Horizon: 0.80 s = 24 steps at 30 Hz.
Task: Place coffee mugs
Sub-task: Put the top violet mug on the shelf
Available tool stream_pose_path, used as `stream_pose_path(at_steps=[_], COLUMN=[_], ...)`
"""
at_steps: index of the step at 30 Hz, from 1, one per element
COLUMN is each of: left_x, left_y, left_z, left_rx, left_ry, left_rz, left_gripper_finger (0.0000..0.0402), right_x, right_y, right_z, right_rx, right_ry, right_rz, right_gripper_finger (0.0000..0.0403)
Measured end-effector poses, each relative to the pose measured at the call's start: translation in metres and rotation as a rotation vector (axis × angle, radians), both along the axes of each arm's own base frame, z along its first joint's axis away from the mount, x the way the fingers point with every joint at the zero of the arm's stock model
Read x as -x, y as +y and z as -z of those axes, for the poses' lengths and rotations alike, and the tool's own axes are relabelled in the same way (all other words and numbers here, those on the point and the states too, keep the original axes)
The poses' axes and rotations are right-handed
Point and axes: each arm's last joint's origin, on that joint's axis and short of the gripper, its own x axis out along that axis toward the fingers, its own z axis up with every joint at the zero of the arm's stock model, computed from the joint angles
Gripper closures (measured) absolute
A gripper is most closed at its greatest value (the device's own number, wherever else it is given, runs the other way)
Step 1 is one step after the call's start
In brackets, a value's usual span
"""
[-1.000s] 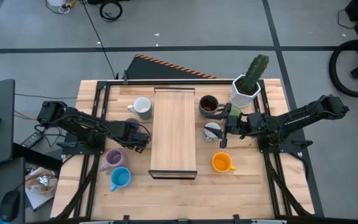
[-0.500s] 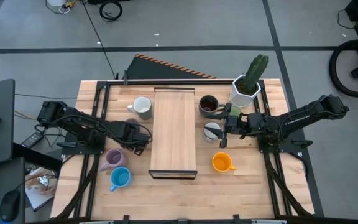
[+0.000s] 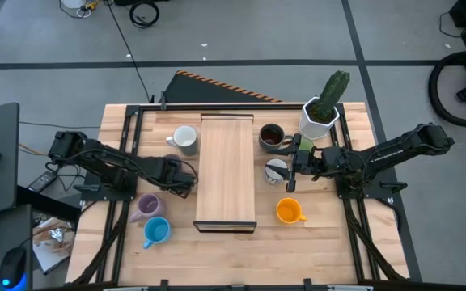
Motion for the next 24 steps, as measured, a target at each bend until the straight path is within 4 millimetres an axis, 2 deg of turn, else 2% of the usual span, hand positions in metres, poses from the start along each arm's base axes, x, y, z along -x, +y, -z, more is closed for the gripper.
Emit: stream_pose_path(at_steps=[7, 16, 24], left_x=[-0.0019, 0.0016, 0.0057], left_y=[0.0013, 0.0022, 0.0016], left_z=[-0.0004, -0.0005, -0.0006], left_rx=[-0.055, -0.068, -0.030], left_ry=[-0.032, 0.020, 0.092], left_rz=[-0.024, 0.047, 0.158], left_gripper_finger=[0.0256, 0.0347, 0.0347], right_x=[0.0000, 0.0000, 0.0000], right_y=[0.0000, -0.0001, 0.0000], right_z=[0.0000, 0.0000, 0.0000], right_rx=[0.000, 0.000, 0.000], right_ry=[0.000, 0.000, 0.000], right_rz=[0.000, 0.000, 0.000], right_gripper_finger=[0.0192, 0.0192, 0.0192])
